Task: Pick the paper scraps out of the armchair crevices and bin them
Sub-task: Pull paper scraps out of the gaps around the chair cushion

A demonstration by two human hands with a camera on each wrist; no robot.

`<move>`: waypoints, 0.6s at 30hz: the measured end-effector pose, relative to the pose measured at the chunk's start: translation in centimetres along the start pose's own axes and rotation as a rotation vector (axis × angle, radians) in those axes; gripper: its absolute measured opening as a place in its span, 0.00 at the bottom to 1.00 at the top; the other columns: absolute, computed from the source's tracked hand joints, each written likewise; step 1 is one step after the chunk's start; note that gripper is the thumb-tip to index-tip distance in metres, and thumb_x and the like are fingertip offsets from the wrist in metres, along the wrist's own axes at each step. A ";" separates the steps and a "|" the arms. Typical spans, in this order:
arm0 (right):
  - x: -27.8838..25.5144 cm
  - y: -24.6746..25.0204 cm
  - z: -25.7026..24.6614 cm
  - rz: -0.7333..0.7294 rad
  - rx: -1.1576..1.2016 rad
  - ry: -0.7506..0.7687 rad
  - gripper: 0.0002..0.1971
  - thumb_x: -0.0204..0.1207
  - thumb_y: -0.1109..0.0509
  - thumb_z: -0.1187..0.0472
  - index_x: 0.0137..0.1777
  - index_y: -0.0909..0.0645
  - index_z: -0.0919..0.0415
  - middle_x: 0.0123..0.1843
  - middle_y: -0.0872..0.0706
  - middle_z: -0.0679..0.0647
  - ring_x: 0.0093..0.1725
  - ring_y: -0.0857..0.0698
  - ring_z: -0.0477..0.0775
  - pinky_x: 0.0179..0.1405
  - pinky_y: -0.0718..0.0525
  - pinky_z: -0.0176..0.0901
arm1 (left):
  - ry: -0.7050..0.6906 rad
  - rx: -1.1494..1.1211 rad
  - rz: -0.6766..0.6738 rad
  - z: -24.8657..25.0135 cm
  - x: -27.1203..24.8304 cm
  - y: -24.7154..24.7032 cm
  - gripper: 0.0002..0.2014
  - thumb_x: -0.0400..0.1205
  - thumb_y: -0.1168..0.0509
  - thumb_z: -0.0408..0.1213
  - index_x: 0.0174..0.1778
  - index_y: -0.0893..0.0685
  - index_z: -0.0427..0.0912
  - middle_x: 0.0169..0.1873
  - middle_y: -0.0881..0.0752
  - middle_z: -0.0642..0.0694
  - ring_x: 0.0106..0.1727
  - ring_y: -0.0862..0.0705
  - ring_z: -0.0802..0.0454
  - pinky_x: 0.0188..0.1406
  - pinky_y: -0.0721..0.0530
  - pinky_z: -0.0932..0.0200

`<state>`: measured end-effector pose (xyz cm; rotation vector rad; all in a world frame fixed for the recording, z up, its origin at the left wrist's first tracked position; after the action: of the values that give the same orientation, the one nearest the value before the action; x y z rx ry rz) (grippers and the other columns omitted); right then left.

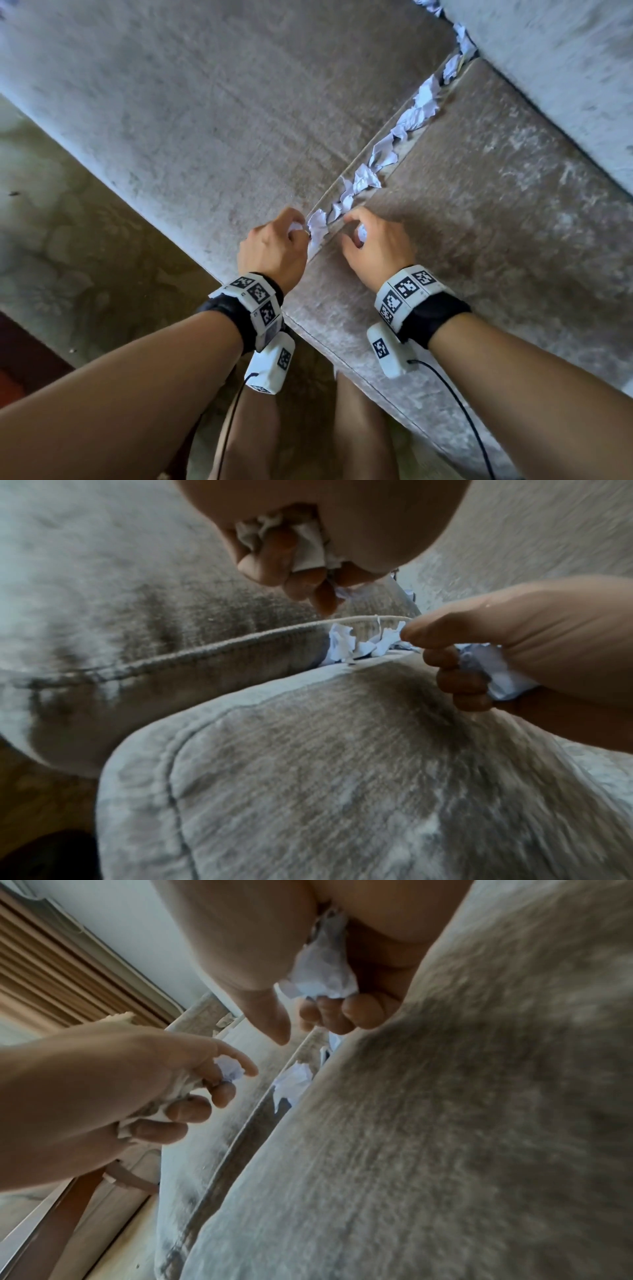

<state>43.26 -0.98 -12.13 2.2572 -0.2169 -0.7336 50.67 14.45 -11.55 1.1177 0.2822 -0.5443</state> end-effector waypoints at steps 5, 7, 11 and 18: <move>0.8 -2.7 -2.2 -0.110 -0.096 0.012 0.15 0.76 0.30 0.46 0.60 0.22 0.48 0.46 0.13 0.48 0.47 0.14 0.58 0.40 0.21 0.44 | 0.050 -0.079 0.008 -2.5 -0.5 0.6 0.09 0.81 0.44 0.37 0.41 0.20 0.49 0.26 0.20 0.50 0.31 0.21 0.44 0.30 0.26 0.55; 1.1 -3.6 -2.7 -0.128 -0.147 -0.011 0.18 0.76 0.30 0.44 0.62 0.24 0.49 0.48 0.12 0.52 0.49 0.14 0.60 0.40 0.22 0.45 | 0.040 -0.105 0.017 -3.2 -0.9 0.9 0.09 0.81 0.46 0.39 0.38 0.21 0.47 0.26 0.20 0.49 0.28 0.21 0.46 0.27 0.28 0.56; 1.5 -4.4 -3.3 -0.108 -0.281 -0.068 0.22 0.76 0.30 0.43 0.64 0.28 0.53 0.55 0.13 0.57 0.54 0.14 0.65 0.48 0.16 0.53 | 0.091 -0.140 0.000 -4.7 -1.2 0.7 0.12 0.81 0.46 0.44 0.35 0.23 0.45 0.26 0.21 0.48 0.28 0.24 0.48 0.27 0.32 0.57; 1.8 -4.3 -4.1 -0.092 -0.390 -0.070 0.09 0.82 0.39 0.53 0.56 0.23 0.56 0.53 0.13 0.61 0.52 0.15 0.69 0.40 0.23 0.49 | 0.196 -0.177 -0.012 -6.4 -1.3 0.3 0.19 0.84 0.42 0.55 0.32 0.26 0.47 0.27 0.22 0.48 0.34 0.22 0.42 0.33 0.30 0.56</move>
<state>46.76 3.91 -13.60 1.8824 -0.0002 -0.8256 50.09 20.67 -13.41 0.9982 0.4979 -0.4123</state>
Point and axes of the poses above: each hand's wrist, its own x-axis towards the middle knuckle, its own y-axis out of the back of the hand, z = x × y, the point moved 9 cm from there along x, towards the middle knuckle
